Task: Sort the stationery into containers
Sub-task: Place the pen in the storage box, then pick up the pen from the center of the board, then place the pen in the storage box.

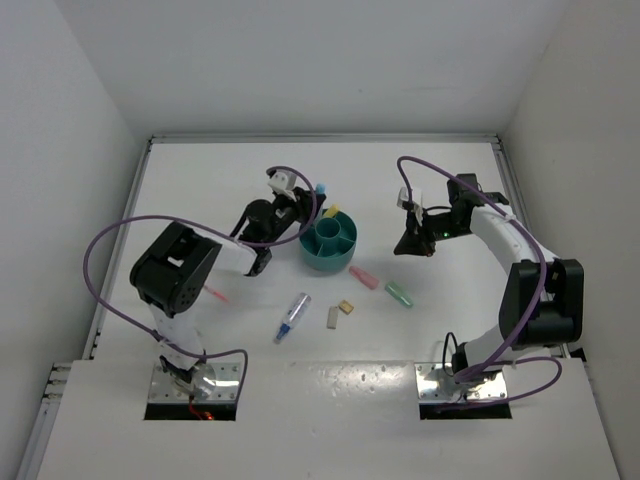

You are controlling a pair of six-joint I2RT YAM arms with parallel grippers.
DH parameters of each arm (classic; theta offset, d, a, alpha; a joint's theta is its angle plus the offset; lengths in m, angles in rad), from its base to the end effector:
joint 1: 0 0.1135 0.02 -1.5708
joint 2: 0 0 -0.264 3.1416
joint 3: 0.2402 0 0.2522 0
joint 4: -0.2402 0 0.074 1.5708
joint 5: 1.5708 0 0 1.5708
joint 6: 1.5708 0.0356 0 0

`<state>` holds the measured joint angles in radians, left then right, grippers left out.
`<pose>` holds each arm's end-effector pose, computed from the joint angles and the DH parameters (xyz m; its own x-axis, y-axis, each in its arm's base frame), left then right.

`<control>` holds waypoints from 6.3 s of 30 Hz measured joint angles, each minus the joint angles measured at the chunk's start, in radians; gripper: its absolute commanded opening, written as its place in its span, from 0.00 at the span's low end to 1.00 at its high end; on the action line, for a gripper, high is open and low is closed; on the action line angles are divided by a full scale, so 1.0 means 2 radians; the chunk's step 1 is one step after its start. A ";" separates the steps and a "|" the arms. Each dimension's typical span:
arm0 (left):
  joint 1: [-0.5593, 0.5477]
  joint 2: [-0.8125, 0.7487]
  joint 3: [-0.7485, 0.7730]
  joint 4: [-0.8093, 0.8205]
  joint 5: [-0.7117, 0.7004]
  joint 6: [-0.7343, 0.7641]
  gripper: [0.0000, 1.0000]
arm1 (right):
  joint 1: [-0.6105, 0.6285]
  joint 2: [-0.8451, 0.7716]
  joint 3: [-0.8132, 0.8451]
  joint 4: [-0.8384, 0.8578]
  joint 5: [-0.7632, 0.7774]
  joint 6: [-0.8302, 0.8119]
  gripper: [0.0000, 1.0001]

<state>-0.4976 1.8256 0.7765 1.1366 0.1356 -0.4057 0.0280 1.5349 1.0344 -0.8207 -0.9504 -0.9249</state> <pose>0.3224 -0.1806 0.1961 -0.1628 -0.3566 -0.9200 0.5736 0.7245 -0.3823 0.2767 0.0367 0.2207 -0.4096 -0.4759 -0.7783 -0.9042 0.3248 0.2773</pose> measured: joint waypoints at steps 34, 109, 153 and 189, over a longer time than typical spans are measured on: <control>0.001 0.015 -0.062 0.039 0.023 -0.025 0.65 | 0.000 0.003 0.000 0.000 0.000 0.000 0.00; 0.003 -0.566 -0.007 -1.014 -0.446 -0.448 0.78 | 0.579 0.274 0.196 0.082 0.395 -0.151 0.54; 0.004 -0.540 -0.032 -0.981 -0.416 -0.464 0.75 | 0.369 -0.094 -0.167 0.637 0.632 0.508 0.00; 0.004 -0.513 -0.060 -0.936 -0.387 -0.458 0.83 | 0.340 0.031 -0.262 1.001 0.520 0.497 0.62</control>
<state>-0.4892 0.8001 0.6567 -0.7357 -0.6392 -1.3224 0.7074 1.5978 0.5098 1.1820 0.0895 0.0696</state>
